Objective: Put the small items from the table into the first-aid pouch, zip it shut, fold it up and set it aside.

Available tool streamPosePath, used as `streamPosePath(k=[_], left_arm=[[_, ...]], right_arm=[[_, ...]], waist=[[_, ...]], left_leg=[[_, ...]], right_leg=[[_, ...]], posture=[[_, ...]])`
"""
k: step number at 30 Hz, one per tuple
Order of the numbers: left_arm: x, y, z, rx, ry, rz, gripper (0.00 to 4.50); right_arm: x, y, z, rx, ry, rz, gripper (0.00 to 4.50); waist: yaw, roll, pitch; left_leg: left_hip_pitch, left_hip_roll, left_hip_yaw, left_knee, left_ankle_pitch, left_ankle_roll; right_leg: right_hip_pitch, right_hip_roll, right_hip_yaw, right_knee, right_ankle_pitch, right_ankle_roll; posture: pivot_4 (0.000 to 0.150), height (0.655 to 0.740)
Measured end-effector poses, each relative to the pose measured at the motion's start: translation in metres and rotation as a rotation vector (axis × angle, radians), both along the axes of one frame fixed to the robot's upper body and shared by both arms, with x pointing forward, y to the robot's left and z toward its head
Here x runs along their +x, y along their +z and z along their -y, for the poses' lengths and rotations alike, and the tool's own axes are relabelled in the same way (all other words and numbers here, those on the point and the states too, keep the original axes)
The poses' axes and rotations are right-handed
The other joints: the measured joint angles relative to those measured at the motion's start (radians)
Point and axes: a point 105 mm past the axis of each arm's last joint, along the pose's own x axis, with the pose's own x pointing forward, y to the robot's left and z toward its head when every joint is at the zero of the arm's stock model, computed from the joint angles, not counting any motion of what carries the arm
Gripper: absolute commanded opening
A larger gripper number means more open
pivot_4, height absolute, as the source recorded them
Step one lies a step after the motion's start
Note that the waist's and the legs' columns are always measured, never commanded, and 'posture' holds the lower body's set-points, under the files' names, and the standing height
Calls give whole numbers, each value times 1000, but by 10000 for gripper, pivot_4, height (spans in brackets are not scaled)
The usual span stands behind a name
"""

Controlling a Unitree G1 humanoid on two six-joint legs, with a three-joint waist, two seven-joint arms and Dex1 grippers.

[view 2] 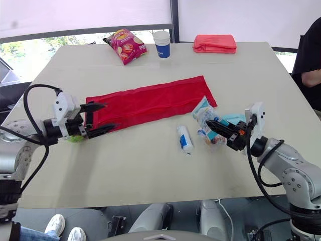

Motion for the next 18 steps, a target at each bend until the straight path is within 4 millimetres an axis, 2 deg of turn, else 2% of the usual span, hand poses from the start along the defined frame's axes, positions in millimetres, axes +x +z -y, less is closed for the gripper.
streamPosePath(k=[7, 15, 18], left_arm=[[13, -18, -21, 77, 108, -26, 43924], [35, -41, -4, 279, 53, -6, 43924], [44, -38, -4, 380, 55, 63, 43924]], right_arm=[[-6, 2, 4, -31, 13, 8, 623], [-5, 6, 4, -29, -4, 29, 623], [-5, 6, 3, -31, -10, 32, 623]], waist=[[12, 0, 0], [10, -2, 0], [11, -2, 0]], left_leg=[[0, 0, 0, 0, 0, 0], [-1, 0, 0, 1, 0, -1], [-1, 0, 0, 1, 0, -1]], right_leg=[[0, 0, -1, 0, 0, 0], [0, -1, -1, 0, 1, 1], [0, -1, -1, 0, 1, 1]], posture=[[1500, 7395], [1500, 7395], [1500, 7395]])
